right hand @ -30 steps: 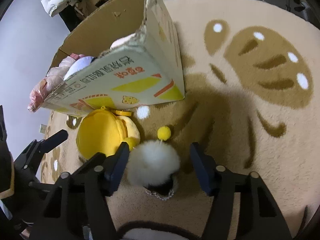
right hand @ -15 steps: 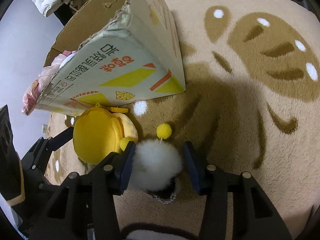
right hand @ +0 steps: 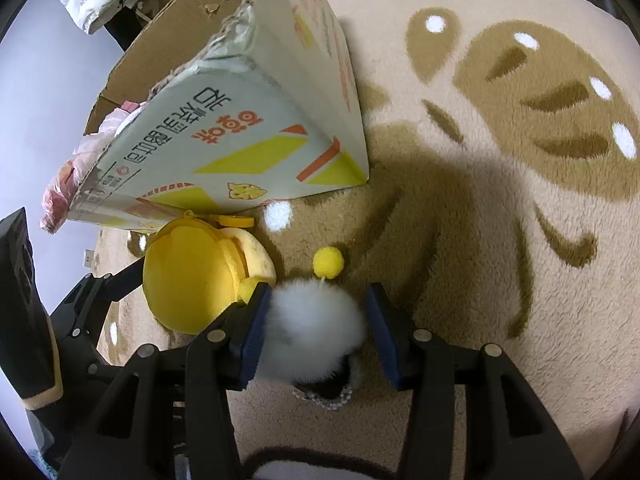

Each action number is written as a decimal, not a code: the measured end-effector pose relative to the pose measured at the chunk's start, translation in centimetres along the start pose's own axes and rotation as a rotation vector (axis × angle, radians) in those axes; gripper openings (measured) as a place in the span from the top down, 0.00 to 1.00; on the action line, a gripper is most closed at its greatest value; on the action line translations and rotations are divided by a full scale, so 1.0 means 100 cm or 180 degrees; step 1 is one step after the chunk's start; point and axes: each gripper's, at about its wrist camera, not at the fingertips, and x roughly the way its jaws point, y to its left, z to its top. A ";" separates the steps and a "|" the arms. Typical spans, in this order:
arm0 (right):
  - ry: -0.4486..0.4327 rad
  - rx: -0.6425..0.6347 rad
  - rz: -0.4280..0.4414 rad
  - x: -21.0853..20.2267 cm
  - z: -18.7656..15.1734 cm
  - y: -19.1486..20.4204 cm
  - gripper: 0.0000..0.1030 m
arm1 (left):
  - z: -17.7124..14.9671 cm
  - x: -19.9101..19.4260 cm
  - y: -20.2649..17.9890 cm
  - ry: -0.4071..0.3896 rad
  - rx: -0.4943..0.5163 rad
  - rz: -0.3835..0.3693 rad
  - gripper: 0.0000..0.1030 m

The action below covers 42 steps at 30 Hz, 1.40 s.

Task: Organize soft objects
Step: 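Lower left tool onto yellow plush while right tool lowers onto white pompom, then close left tool on yellow plush while right tool grips pompom, lift both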

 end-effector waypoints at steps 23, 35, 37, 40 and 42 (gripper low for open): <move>0.0170 -0.0098 0.0033 0.018 -0.008 0.015 0.65 | -0.023 0.022 0.000 0.0076 -0.0072 -0.0099 0.15; 0.0216 0.0011 0.0126 0.024 -0.006 0.008 0.66 | -0.027 0.023 -0.002 0.0050 -0.0102 -0.0083 0.22; 0.0195 -0.0055 0.0089 0.024 -0.007 0.011 0.67 | -0.027 0.018 -0.004 0.0054 -0.0135 -0.0107 0.24; 0.0145 -0.0133 0.0039 0.023 -0.009 0.017 0.68 | -0.028 0.014 -0.003 0.0053 -0.0176 -0.0114 0.26; 0.0100 -0.0204 -0.0001 0.022 -0.009 0.022 0.72 | -0.030 0.010 -0.004 0.0049 -0.0237 -0.0086 0.26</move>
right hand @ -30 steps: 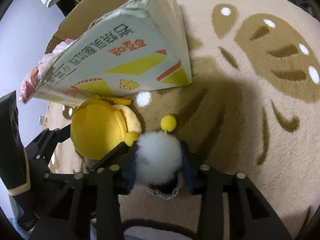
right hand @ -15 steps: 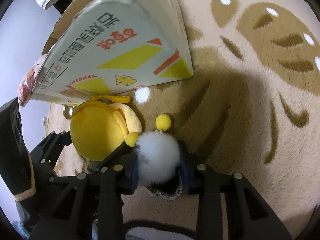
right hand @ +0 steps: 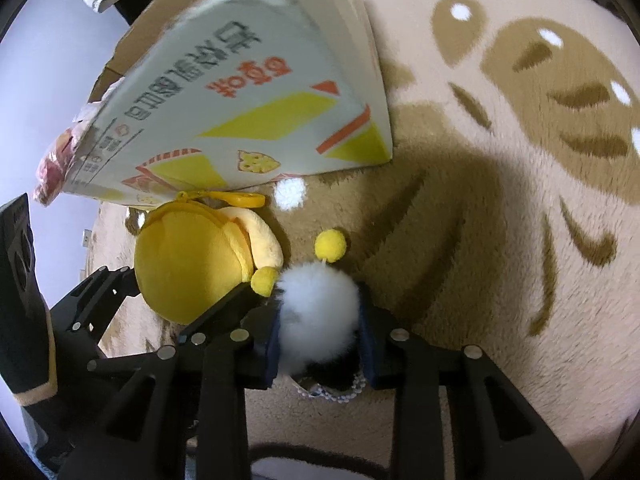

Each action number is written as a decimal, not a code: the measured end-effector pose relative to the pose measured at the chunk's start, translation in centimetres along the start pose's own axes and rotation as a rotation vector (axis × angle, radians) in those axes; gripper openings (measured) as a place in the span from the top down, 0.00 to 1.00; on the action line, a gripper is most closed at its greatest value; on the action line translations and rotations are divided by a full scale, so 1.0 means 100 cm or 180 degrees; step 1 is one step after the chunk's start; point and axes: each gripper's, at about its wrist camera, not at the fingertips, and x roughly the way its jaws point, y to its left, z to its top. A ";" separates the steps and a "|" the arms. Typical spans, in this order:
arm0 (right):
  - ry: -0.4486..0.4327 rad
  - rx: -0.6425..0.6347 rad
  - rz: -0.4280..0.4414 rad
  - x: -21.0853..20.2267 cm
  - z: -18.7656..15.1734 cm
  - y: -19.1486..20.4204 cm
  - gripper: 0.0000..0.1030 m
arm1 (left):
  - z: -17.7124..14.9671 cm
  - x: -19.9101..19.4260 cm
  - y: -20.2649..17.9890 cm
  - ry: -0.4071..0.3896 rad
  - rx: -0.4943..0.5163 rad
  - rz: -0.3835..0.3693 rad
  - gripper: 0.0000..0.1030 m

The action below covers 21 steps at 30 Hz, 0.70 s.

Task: Organize soft objects
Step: 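Close left tool on yellow plush while right tool grips pompom, lift both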

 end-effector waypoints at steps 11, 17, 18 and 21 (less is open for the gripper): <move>-0.0161 -0.0151 -0.0025 -0.013 0.002 0.006 0.90 | -0.011 -0.028 0.024 -0.0118 -0.0237 0.0116 0.26; -0.0334 -0.0194 0.0024 -0.034 0.001 -0.001 0.97 | -0.020 -0.055 0.029 -0.0263 -0.0278 0.0162 0.26; -0.0356 -0.0206 0.0024 -0.037 0.000 -0.002 0.97 | -0.022 -0.060 0.029 -0.0286 -0.0280 0.0178 0.26; -0.0432 -0.0200 0.0081 -0.043 -0.002 -0.003 0.97 | -0.025 -0.074 0.032 -0.0364 -0.0310 0.0206 0.26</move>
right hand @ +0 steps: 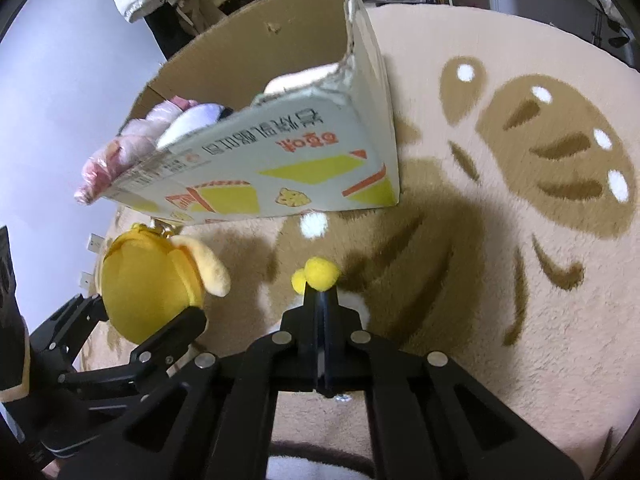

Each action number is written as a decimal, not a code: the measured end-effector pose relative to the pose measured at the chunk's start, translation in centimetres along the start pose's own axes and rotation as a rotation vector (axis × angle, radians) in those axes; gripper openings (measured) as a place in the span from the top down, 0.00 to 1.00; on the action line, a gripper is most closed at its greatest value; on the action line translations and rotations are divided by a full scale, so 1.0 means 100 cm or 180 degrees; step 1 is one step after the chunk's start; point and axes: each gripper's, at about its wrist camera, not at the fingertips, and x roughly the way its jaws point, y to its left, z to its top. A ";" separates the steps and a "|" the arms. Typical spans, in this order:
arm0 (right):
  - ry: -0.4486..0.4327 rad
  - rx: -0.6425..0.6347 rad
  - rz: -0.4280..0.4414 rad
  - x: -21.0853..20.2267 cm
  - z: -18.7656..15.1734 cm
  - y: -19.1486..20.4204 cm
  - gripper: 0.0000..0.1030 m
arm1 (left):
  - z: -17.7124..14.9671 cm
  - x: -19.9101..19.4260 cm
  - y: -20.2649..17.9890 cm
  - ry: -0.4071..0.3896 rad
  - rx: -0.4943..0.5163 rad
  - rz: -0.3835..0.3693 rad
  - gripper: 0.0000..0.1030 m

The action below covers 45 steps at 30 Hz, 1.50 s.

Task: Organize soft objects
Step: 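Close left tool on yellow plush while right tool grips pompom, lift both, then carry yellow plush over box with left tool while right tool carries pompom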

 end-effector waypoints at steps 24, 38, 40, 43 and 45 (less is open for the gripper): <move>-0.1551 -0.0661 0.0192 -0.130 0.006 0.063 0.97 | 0.022 -0.099 0.015 -0.1101 -0.0309 0.0488 0.26; -0.1868 -0.0872 0.0166 -0.150 0.056 0.070 0.97 | 0.067 -0.122 0.010 -0.1502 -0.0178 0.0712 0.26; -0.1899 -0.0883 0.0167 -0.151 0.063 0.069 0.97 | 0.076 -0.123 0.010 -0.1544 -0.0178 0.0710 0.26; -0.1937 -0.0875 0.0187 -0.150 0.075 0.067 0.97 | 0.089 -0.121 0.009 -0.1578 -0.0117 0.0760 0.26; -0.1956 -0.0871 0.0197 -0.150 0.080 0.066 0.97 | 0.095 -0.117 0.010 -0.1566 -0.0127 0.0738 0.26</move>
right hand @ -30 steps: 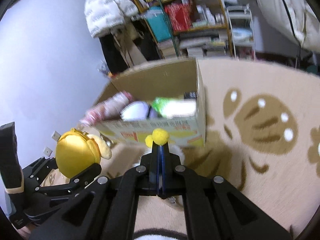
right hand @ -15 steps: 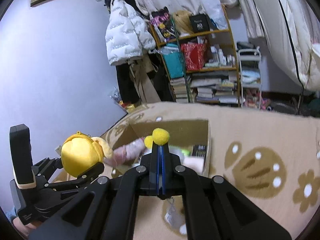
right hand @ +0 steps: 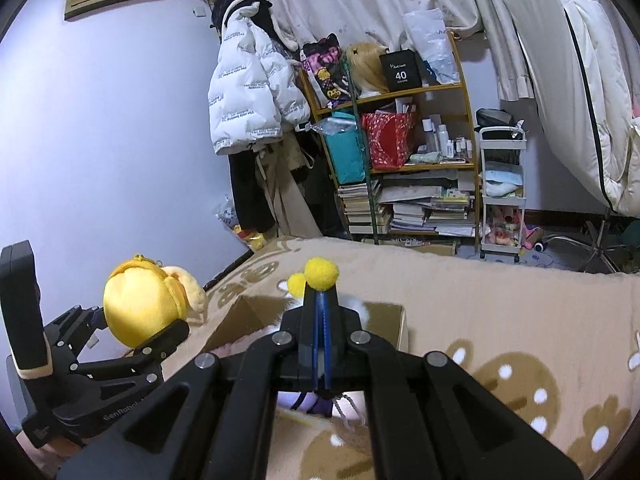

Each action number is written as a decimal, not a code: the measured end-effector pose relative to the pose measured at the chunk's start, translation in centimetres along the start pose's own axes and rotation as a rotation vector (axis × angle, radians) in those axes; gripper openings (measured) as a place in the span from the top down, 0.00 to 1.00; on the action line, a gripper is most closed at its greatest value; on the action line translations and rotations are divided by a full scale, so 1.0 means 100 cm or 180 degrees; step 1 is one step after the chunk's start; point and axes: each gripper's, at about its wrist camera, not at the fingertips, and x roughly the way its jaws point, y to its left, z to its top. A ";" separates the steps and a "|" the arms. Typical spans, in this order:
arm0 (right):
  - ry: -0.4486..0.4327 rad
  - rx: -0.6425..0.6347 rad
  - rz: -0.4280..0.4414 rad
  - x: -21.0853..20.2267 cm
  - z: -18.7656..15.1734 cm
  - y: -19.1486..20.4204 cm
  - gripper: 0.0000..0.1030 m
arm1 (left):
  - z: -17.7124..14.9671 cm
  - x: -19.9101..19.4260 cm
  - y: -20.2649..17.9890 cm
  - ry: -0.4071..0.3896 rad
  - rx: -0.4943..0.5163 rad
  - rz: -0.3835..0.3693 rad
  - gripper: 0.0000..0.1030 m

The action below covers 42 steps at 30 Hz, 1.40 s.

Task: Organize soft objects
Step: 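Carry yellow plush over box with left tool while right tool carries pompom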

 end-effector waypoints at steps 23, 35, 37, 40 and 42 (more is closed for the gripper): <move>0.0171 0.0060 0.0254 0.063 -0.009 -0.005 0.97 | -0.009 0.064 -0.011 0.0312 0.0093 -0.0080 0.24; 0.0502 0.0181 0.0266 0.074 -0.033 -0.014 0.97 | -0.018 0.076 -0.010 0.0472 0.0091 -0.0120 0.18; 0.0535 0.0212 0.0271 0.074 -0.035 -0.015 0.96 | -0.018 0.076 -0.009 0.0493 0.0068 -0.0161 0.16; 0.0555 0.0237 0.0272 0.073 -0.037 -0.016 0.96 | -0.019 0.075 -0.007 0.0492 0.0055 -0.0195 0.13; 0.0556 0.0253 0.0271 0.072 -0.037 -0.017 0.96 | -0.019 0.073 -0.007 0.0469 0.0072 -0.0166 0.10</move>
